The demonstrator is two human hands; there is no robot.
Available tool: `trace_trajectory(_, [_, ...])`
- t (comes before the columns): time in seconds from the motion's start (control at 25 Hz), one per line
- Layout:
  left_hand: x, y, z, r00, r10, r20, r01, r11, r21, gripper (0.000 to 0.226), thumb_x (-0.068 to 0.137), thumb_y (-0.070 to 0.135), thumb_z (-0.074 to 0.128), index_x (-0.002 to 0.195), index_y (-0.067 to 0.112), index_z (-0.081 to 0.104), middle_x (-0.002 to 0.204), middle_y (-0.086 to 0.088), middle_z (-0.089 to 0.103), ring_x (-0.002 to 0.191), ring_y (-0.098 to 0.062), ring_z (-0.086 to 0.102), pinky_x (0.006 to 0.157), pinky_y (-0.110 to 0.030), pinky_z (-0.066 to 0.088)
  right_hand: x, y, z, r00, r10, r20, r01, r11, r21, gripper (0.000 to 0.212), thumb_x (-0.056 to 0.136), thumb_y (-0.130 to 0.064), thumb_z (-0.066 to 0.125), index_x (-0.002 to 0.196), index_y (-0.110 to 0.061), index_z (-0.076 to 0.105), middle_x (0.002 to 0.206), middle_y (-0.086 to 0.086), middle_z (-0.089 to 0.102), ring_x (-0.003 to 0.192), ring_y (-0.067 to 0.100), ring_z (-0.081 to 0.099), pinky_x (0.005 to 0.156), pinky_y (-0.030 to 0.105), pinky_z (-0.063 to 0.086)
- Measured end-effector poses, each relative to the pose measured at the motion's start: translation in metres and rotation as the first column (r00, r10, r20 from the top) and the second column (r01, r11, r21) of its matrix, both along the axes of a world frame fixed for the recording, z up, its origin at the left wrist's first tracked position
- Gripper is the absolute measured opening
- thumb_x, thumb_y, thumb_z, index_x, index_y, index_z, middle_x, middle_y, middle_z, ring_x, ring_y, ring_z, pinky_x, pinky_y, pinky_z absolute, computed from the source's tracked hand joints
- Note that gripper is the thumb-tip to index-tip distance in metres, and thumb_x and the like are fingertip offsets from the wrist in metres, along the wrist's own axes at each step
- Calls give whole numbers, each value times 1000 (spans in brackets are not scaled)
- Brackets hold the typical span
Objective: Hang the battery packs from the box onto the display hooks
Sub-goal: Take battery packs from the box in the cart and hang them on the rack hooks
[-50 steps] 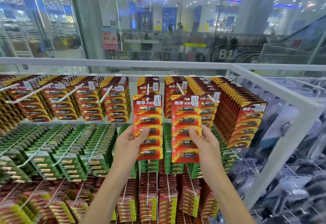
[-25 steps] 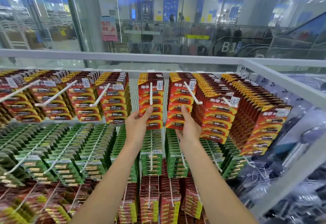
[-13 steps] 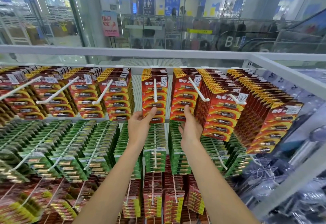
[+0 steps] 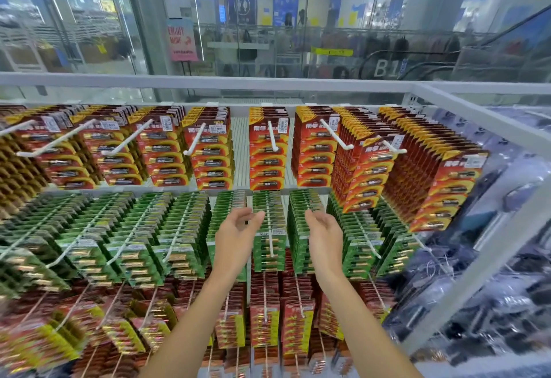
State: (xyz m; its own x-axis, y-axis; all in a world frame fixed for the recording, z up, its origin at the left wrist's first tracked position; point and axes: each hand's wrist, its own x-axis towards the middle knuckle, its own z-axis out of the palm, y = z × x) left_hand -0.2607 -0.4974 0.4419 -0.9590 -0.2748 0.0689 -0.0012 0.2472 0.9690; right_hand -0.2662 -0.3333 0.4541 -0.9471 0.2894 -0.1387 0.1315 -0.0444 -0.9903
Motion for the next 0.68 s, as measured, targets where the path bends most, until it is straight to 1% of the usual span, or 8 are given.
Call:
trace_trajectory(0.04, [8, 1, -1, 1000, -14, -6, 14, 1000, -18, 44, 97, 48, 65, 132, 23, 62, 121, 14, 65, 104, 7, 59, 94, -20, 48, 9, 0, -2, 1000, 6, -19, -5, 999, 41, 38, 103, -40, 60, 135, -22, 58, 134, -6, 59, 123, 15, 55, 100, 33, 41])
trace_trajectory(0.16, [28, 6, -6, 999, -51, -14, 50, 996, -77, 43, 99, 48, 63, 134, 23, 62, 125, 13, 65, 108, 2, 60, 87, -10, 40, 36, 5, -7, 997, 14, -80, -1, 987, 161, 39, 103, -41, 59, 138, -25, 56, 142, -8, 56, 134, 13, 51, 107, 33, 42])
trace_trajectory(0.24, [41, 12, -9, 996, -77, -39, 72, 991, -113, 39, 99, 48, 62, 131, 26, 63, 122, 16, 65, 115, -4, 60, 91, -13, 42, 53, 13, -8, 993, 22, -112, 6, 970, 241, 41, 103, -42, 58, 141, -27, 55, 143, -12, 54, 133, 8, 49, 106, 30, 41])
trace_trajectory(0.32, [55, 23, -11, 994, -99, -51, 92, 989, -113, 36, 100, 46, 62, 130, 27, 64, 123, 16, 64, 118, -5, 59, 97, -18, 43, 70, 24, -12, 992, 23, -120, 12, 959, 282, 41, 103, -44, 58, 141, -29, 54, 139, -16, 54, 128, 3, 48, 102, 24, 38])
trace_trajectory(0.36, [62, 30, -12, 992, -110, -59, 102, 988, -117, 35, 100, 45, 61, 130, 27, 65, 123, 16, 64, 118, -4, 58, 97, -17, 43, 79, 32, -15, 993, 19, -117, 16, 957, 291, 41, 103, -44, 58, 141, -29, 54, 137, -16, 54, 128, 3, 48, 102, 24, 38])
trace_trajectory(0.48, [83, 56, -17, 987, -149, -64, 139, 981, -136, 30, 100, 43, 62, 128, 31, 64, 116, 25, 61, 113, 0, 57, 87, -7, 40, 106, 63, -26, 996, -26, -88, 52, 949, 311, 45, 102, -46, 57, 143, -27, 54, 142, -14, 55, 132, 7, 50, 109, 32, 42])
trace_trajectory(0.56, [98, 84, -24, 982, -180, -51, 173, 977, -126, 27, 100, 42, 63, 125, 31, 65, 115, 22, 63, 112, -1, 59, 86, -7, 40, 127, 93, -38, 996, -62, -67, 81, 943, 324, 46, 102, -48, 58, 143, -28, 55, 144, -12, 56, 134, 9, 51, 114, 38, 43])
trace_trajectory(0.68, [124, 132, -35, 975, -219, -44, 214, 972, -101, 20, 99, 36, 66, 118, 30, 68, 108, 23, 66, 106, 0, 63, 83, -5, 42, 163, 142, -61, 992, -121, -36, 126, 938, 322, 43, 99, -53, 59, 137, -33, 58, 137, -10, 62, 126, 12, 58, 110, 44, 47])
